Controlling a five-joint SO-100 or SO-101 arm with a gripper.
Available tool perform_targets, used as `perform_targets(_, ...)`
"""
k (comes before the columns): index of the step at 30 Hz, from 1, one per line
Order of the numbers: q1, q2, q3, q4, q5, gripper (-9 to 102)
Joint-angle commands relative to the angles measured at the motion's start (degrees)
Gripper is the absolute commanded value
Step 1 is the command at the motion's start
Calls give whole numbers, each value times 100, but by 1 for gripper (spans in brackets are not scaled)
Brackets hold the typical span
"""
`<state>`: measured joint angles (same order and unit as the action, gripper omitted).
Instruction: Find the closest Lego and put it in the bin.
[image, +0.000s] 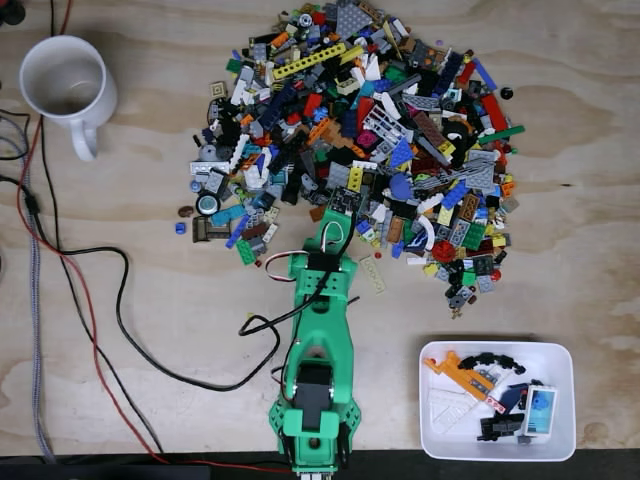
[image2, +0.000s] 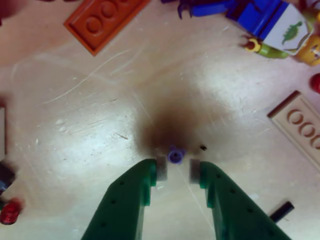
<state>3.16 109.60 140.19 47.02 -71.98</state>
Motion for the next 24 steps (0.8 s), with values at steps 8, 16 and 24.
perform_targets(8,-9,-211,-589,-141,-18,9)
perform_targets(16,-26,-237,-527,-53,-35,8)
perform_targets(24,-79,-237,-536,-62,-26,5)
